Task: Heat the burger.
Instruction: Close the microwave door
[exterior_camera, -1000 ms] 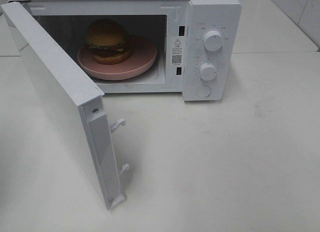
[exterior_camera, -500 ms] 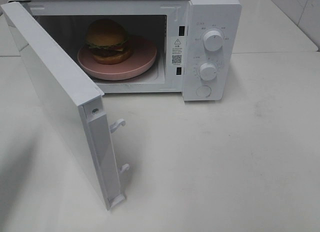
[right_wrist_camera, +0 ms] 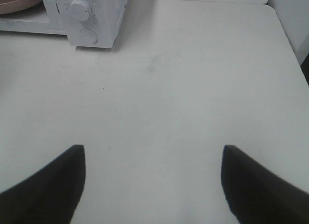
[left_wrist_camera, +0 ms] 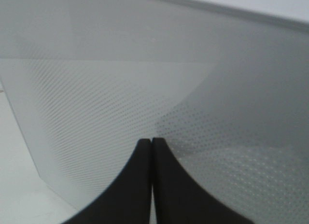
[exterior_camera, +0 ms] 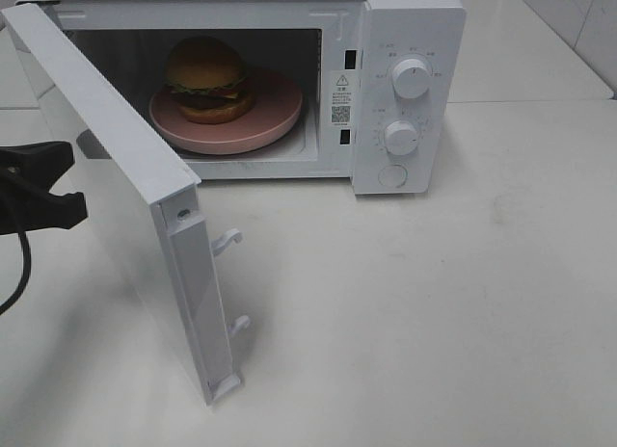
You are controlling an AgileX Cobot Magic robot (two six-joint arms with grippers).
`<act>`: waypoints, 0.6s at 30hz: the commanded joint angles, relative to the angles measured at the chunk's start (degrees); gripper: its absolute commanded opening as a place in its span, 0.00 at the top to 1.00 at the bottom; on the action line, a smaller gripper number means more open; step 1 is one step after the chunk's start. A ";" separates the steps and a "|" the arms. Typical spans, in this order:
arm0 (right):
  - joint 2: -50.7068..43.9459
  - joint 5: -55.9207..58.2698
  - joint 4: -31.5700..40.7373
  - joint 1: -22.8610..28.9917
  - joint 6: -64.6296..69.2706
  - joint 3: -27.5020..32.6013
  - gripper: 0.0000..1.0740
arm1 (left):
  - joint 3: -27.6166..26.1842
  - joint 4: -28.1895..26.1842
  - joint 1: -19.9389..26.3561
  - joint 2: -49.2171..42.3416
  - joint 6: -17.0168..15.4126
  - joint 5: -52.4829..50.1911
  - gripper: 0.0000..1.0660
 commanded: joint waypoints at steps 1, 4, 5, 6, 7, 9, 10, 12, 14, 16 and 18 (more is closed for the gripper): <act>-1.49 -0.40 0.23 -0.46 0.40 0.11 0.30 | -1.78 -2.98 -2.46 1.83 1.09 -1.72 1.00; -1.49 -0.40 0.23 -0.46 0.40 0.11 0.30 | -3.44 -6.07 -4.64 3.15 2.58 -1.55 1.00; -1.49 -0.40 0.23 -0.46 0.40 0.11 0.30 | -4.58 -8.42 -6.47 4.07 3.95 -1.43 1.00; -1.49 -0.40 0.23 -0.46 0.40 0.11 0.30 | -4.58 -8.42 -6.47 4.07 3.95 -1.43 1.00; -1.49 -0.40 0.23 -0.46 0.40 0.11 0.30 | -5.96 -11.12 -7.96 4.87 5.50 -1.32 1.00; -1.49 -0.40 0.23 -0.46 0.40 0.11 0.30 | -6.53 -12.15 -8.82 5.33 6.02 -1.20 1.00; -1.49 -0.40 0.23 -0.46 0.40 0.11 0.30 | -7.79 -14.84 -10.20 6.25 7.05 -1.09 1.00; -1.49 -0.40 0.23 -0.46 0.40 0.11 0.30 | -8.71 -16.33 -11.17 6.93 7.51 -1.03 1.00; -1.49 -0.40 0.23 -0.46 0.40 0.11 0.30 | -10.20 -18.45 -12.43 7.85 8.71 -0.97 1.00; -1.49 -0.40 0.23 -0.46 0.40 0.11 0.30 | -13.01 -21.37 -14.78 9.91 10.77 -0.80 1.00; -1.49 -0.40 0.23 -0.46 0.40 0.11 0.30 | -14.90 -23.78 -16.16 11.12 11.92 -0.80 1.00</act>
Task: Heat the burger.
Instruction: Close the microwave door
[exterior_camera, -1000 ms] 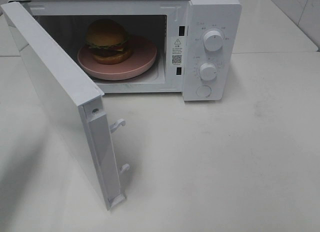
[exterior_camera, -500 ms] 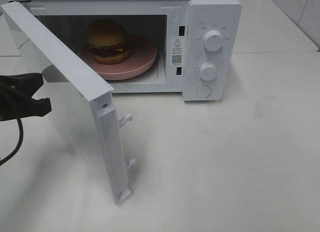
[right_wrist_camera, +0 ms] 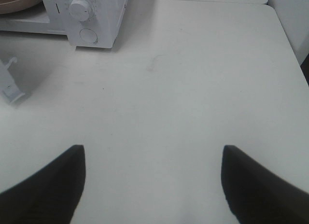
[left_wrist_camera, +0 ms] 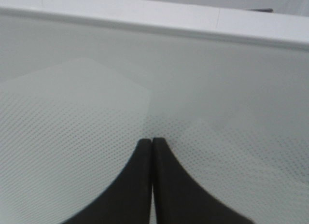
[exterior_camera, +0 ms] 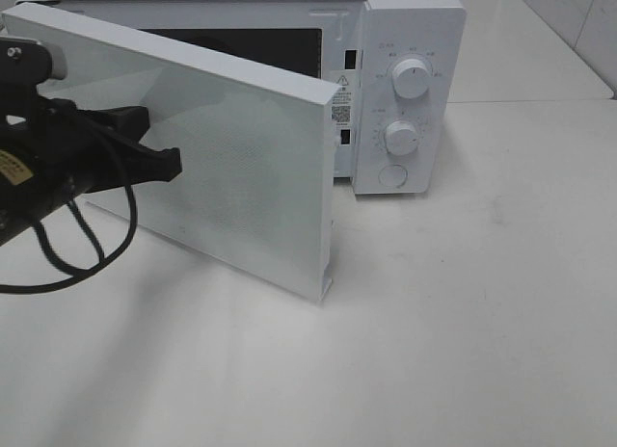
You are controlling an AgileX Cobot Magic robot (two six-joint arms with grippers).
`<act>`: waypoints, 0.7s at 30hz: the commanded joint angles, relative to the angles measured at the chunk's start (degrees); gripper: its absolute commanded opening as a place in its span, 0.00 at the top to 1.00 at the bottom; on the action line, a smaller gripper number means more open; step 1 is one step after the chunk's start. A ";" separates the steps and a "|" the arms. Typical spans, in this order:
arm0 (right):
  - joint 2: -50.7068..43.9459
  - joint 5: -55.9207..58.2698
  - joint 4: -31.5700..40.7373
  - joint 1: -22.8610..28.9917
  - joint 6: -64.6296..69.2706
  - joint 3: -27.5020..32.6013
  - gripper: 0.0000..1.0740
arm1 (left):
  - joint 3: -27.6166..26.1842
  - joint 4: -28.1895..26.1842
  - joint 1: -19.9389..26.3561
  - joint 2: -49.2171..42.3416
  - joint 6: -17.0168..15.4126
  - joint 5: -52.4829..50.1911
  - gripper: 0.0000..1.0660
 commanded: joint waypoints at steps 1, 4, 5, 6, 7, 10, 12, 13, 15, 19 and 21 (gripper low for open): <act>-1.49 -0.40 0.23 -0.46 0.40 0.11 0.30 | -2.58 -3.55 -1.95 1.43 1.83 -0.29 1.00; -1.49 -0.40 0.23 -0.46 0.40 0.11 0.30 | -5.67 -6.70 -3.55 3.32 3.04 -0.29 1.00; -1.49 -0.40 0.23 -0.46 0.40 0.11 0.30 | -7.33 -8.37 -4.47 4.70 4.01 -0.29 1.00; -1.49 -0.40 0.23 -0.46 0.40 0.11 0.30 | -7.33 -8.37 -4.47 4.70 4.01 -0.29 1.00; -1.49 -0.40 0.23 -0.46 0.40 0.11 0.30 | -8.19 -9.51 -4.93 5.33 4.58 -0.29 1.00; -1.49 -0.40 0.23 -0.46 0.40 0.11 0.30 | -11.80 -14.55 -6.30 7.33 7.22 0.52 1.00; -1.49 -0.40 0.23 -0.46 0.40 0.11 0.30 | -12.89 -15.36 -6.65 7.91 7.91 1.26 1.00; -1.49 -0.40 0.23 -0.46 0.40 0.11 0.30 | -15.01 -16.21 -7.10 9.11 9.00 2.86 1.00; -1.49 -0.40 0.23 -0.46 0.40 0.11 0.30 | -17.07 -17.02 -7.45 10.37 9.34 4.13 1.00; -1.49 -0.40 0.23 -0.46 0.40 0.11 0.30 | -20.68 -18.74 -7.79 12.55 10.08 5.33 1.00; -1.49 -0.40 0.23 -0.46 0.40 0.11 0.30 | -22.57 -19.37 -7.79 13.58 10.83 6.25 1.00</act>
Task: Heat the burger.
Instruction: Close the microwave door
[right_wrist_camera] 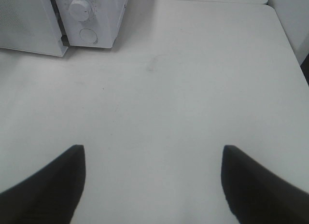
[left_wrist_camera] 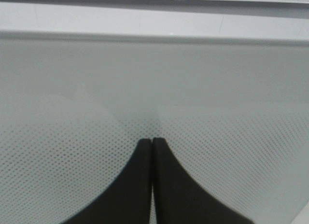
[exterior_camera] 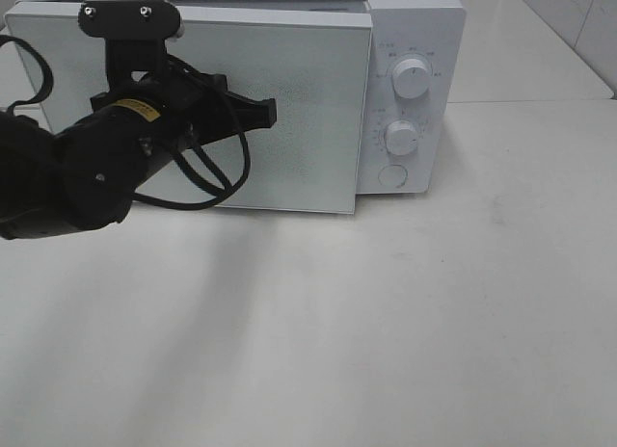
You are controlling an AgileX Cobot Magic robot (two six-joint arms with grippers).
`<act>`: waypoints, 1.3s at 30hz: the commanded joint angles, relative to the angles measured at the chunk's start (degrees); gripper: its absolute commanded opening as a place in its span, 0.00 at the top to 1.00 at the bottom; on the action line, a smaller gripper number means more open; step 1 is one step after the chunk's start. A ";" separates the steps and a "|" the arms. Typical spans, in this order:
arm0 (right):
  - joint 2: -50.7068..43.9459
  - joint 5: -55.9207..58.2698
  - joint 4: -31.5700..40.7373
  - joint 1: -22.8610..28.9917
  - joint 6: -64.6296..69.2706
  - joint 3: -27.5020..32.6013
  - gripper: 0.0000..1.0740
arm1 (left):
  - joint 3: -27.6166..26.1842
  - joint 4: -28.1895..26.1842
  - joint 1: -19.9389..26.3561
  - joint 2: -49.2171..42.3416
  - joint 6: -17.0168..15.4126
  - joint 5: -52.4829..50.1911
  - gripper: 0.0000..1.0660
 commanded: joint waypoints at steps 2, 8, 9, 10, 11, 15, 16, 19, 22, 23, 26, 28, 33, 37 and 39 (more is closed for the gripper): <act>-1.49 -0.40 0.23 -0.46 0.40 0.11 0.30 | -4.24 -1.72 -0.46 2.12 1.03 1.49 1.00; -1.49 -0.40 0.23 -0.46 0.40 0.11 0.30 | -9.11 -2.41 -0.46 4.93 1.89 1.83 1.00; -1.49 -0.40 0.23 -0.46 0.40 0.11 0.30 | -10.54 -3.38 -0.46 6.02 2.18 2.01 1.00; -1.49 -0.40 0.23 -0.46 0.40 0.11 0.30 | -10.54 -3.38 -0.46 6.02 2.18 2.01 1.00; -1.49 -0.40 0.23 -0.46 0.40 0.11 0.30 | -11.29 -4.07 -0.46 6.59 2.58 2.01 1.00; -1.49 -0.40 0.17 -0.46 0.40 0.11 0.30 | -13.81 -5.67 -0.46 7.79 4.76 2.75 1.00; -1.49 -0.40 0.17 -0.46 0.40 0.11 0.30 | -15.70 -6.53 -0.46 8.71 6.13 4.13 1.00; -1.49 -0.40 0.17 -0.46 0.40 0.11 0.30 | -17.99 -8.08 -0.29 10.03 8.31 5.33 1.00; -1.49 -0.40 0.17 -0.46 0.40 0.11 0.30 | -18.33 -7.96 -0.46 10.08 8.59 5.50 1.00; -1.49 -0.40 0.17 -0.46 0.40 0.11 0.30 | -18.33 -7.91 -0.86 9.74 9.22 7.28 1.00; -1.49 -0.40 0.17 -0.46 0.40 0.11 0.30 | -18.33 -7.91 -1.03 9.68 9.57 8.25 1.00; -1.49 -0.40 0.17 -0.46 0.40 0.11 0.30 | -18.33 -7.96 -2.01 9.68 9.80 14.21 1.00; -1.49 -0.40 0.17 -0.46 0.40 0.11 0.30 | -18.33 -8.19 -4.01 9.57 9.80 20.11 0.91; -1.49 -0.40 0.17 -0.46 0.40 0.11 0.30 | -18.33 -8.19 -4.35 8.82 9.80 26.30 0.71; -1.49 -0.40 0.17 -0.46 0.40 0.11 0.30 | -18.33 -7.91 -4.35 7.68 9.80 33.35 0.49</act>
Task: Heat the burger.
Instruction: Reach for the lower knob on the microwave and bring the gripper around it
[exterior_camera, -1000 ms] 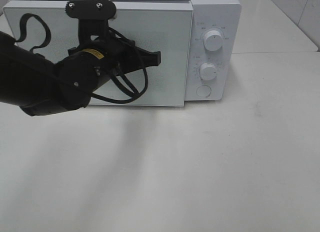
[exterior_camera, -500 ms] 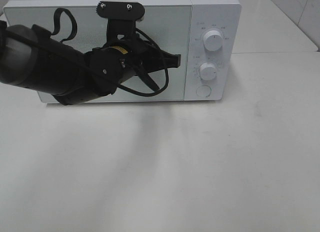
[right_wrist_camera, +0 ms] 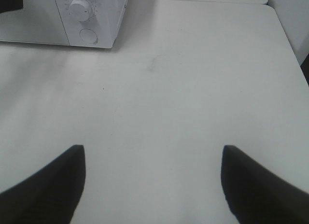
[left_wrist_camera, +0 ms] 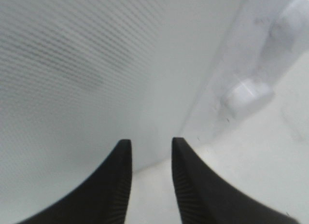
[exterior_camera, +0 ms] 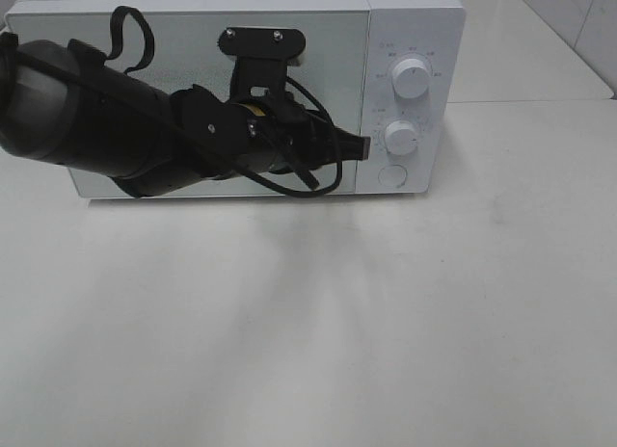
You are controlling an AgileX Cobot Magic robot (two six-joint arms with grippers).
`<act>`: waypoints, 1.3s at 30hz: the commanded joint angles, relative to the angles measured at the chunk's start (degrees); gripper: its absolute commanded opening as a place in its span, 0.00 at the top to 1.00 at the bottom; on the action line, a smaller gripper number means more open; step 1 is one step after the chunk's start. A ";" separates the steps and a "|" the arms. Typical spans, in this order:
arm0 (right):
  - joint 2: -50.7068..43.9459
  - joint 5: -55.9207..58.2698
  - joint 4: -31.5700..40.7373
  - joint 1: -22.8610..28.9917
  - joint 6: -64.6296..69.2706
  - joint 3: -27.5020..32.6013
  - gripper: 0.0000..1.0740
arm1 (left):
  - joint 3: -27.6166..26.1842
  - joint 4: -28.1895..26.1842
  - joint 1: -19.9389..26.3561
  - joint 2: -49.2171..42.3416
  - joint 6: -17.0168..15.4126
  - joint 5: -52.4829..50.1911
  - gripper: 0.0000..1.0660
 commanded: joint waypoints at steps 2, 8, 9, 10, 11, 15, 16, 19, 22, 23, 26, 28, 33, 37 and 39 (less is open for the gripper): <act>-1.49 -0.34 0.17 -0.46 0.40 0.11 0.30 | -0.46 0.06 -0.34 -2.12 0.17 7.85 0.43; -1.49 -0.34 0.17 -0.46 0.40 0.11 0.30 | -0.46 4.47 -0.34 -5.61 -0.23 24.64 0.15; -1.49 -0.34 0.17 -0.46 0.40 0.11 0.30 | -0.46 4.47 -0.34 -5.61 -0.23 24.64 0.15; -1.49 -0.34 0.17 -0.46 0.40 0.11 0.30 | -0.46 5.56 -0.34 -6.07 -0.52 26.53 0.15; -1.49 -0.34 0.17 -0.46 0.40 0.11 0.30 | -0.46 8.77 -0.34 -6.93 -2.92 30.83 0.15; -1.49 -0.34 0.17 -0.46 0.40 0.11 0.30 | -0.46 17.42 -0.34 -8.42 -11.57 36.04 0.15; -1.49 -0.34 0.17 -0.46 0.40 0.11 0.30 | -0.46 24.64 -0.34 -9.63 -19.31 39.25 0.15; -1.49 -0.34 0.17 -0.46 0.40 0.11 0.30 | -0.46 36.33 -0.34 -11.97 -31.34 45.03 0.15; -1.49 -0.34 0.17 -0.46 0.40 0.11 0.30 | -0.46 44.52 -0.34 -14.50 -36.38 52.02 0.15; -1.49 -0.34 0.17 -0.46 0.40 0.11 0.30 | -0.46 44.52 -0.34 -14.50 -36.38 52.02 0.15; -1.49 -0.34 0.17 -0.46 0.40 0.11 0.30 | -0.46 46.18 0.46 -16.90 -35.92 56.89 0.15; -1.49 -0.34 0.17 -0.46 0.40 0.11 0.30 | -0.46 43.89 3.15 -19.08 -33.23 60.68 0.15; -1.49 -0.34 0.17 -0.46 0.40 0.11 0.30 | -0.46 39.02 8.54 -21.77 -28.53 63.94 0.15; -1.49 -0.34 0.17 -0.46 0.40 0.11 0.30 | -0.46 38.33 15.53 -25.55 -26.99 69.04 0.15; -1.49 -0.34 0.17 -0.46 0.40 0.11 0.30 | -0.46 38.50 17.99 -26.87 -26.81 70.70 0.15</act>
